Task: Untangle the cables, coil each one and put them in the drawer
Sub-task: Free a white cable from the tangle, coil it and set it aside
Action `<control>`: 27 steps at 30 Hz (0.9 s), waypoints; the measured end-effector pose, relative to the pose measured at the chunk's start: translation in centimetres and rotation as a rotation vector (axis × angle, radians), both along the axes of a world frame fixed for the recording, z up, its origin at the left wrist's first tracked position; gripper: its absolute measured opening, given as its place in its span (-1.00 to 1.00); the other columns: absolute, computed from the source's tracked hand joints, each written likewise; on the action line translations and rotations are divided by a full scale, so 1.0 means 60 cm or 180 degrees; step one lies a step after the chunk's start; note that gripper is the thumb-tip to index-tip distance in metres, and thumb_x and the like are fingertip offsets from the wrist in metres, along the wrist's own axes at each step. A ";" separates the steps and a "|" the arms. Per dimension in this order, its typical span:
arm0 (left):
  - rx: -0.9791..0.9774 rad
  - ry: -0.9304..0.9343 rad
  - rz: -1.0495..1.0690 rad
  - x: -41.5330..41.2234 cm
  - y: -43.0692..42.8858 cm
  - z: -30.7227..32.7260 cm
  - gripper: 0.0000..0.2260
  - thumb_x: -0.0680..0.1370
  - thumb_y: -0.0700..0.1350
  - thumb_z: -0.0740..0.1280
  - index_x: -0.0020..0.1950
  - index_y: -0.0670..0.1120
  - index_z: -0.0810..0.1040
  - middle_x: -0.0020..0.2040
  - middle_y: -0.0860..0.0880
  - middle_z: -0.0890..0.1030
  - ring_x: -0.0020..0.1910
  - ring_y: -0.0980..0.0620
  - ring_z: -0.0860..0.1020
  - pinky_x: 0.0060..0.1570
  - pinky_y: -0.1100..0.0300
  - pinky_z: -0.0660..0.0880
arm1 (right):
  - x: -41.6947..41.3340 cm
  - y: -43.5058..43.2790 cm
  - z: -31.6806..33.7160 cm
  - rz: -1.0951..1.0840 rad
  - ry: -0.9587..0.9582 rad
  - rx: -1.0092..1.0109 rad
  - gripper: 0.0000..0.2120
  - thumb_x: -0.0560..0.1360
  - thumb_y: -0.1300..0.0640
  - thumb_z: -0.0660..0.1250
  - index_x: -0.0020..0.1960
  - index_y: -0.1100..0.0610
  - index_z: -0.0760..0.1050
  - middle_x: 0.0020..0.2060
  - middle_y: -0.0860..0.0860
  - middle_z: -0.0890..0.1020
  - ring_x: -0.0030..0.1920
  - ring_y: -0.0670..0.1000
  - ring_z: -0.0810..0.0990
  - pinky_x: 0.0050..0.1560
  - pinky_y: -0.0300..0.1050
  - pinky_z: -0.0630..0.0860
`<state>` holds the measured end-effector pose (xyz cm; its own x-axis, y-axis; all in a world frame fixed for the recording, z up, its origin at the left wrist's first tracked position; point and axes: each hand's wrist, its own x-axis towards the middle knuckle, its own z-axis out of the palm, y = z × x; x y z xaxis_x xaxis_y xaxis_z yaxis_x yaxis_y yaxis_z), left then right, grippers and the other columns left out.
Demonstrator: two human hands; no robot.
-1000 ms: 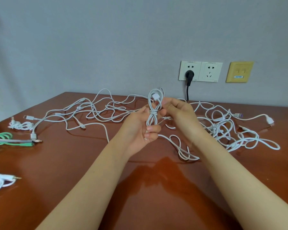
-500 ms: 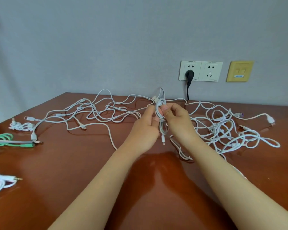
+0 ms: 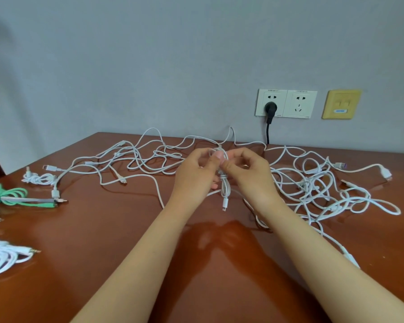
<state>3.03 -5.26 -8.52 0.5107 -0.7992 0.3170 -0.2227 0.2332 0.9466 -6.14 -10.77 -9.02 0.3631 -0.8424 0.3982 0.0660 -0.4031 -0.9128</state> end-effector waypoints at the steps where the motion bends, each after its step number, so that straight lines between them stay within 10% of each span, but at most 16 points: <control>1: 0.0015 0.0155 -0.0087 0.002 0.001 0.002 -0.96 0.56 -0.08 0.29 -0.07 -0.01 0.51 -0.25 0.01 0.58 -0.44 0.17 0.55 -0.35 0.27 0.57 | 0.000 0.001 -0.001 -0.0054 0.0066 -0.0157 -0.86 0.43 0.22 0.42 -0.23 0.05 0.50 -0.36 -0.03 0.49 -0.27 -0.01 0.51 -0.12 0.04 0.53; 9: -0.0108 0.1222 -0.0396 0.018 0.008 0.014 -0.92 0.59 -0.18 0.25 -0.08 -0.09 0.52 -0.34 0.07 0.61 -0.40 0.13 0.58 -0.33 0.35 0.56 | 0.003 0.017 -0.013 -0.0217 0.0506 -0.0584 -0.69 0.37 0.18 0.48 -0.03 -0.02 0.40 -0.26 -0.10 0.47 -0.34 -0.13 0.43 -0.25 -0.31 0.43; 14: -0.0155 0.1765 -0.0145 0.038 0.017 0.016 -0.72 0.62 -0.22 0.15 0.30 -0.27 0.41 0.05 -0.22 0.55 -0.23 -0.01 0.58 -0.25 0.26 0.58 | 0.007 0.039 -0.024 -0.0039 0.0810 -0.1041 -0.72 0.46 0.16 0.39 0.12 0.02 0.40 -0.17 -0.17 0.54 -0.23 -0.11 0.52 -0.12 -0.25 0.42; 22: -0.0027 0.1381 0.0365 0.046 0.054 0.011 -0.77 0.60 -0.31 0.08 0.10 -0.20 0.51 -0.09 -0.13 0.58 -0.11 -0.04 0.57 -0.28 0.35 0.57 | 0.024 0.077 -0.051 -0.1353 0.1729 -0.2799 -0.68 0.37 0.10 0.35 0.12 0.12 0.53 -0.09 0.02 0.64 -0.13 0.13 0.61 -0.08 -0.05 0.30; 27: 0.0409 0.0759 0.0408 0.101 0.108 0.016 -0.82 0.58 -0.33 0.18 0.14 -0.23 0.50 0.05 -0.16 0.54 0.03 -0.03 0.53 -0.16 0.35 0.54 | 0.055 0.102 -0.055 -0.0558 0.1088 -0.2313 -0.66 0.39 0.32 0.28 0.16 0.23 0.53 -0.03 0.12 0.52 -0.10 0.13 0.55 -0.08 -0.14 0.45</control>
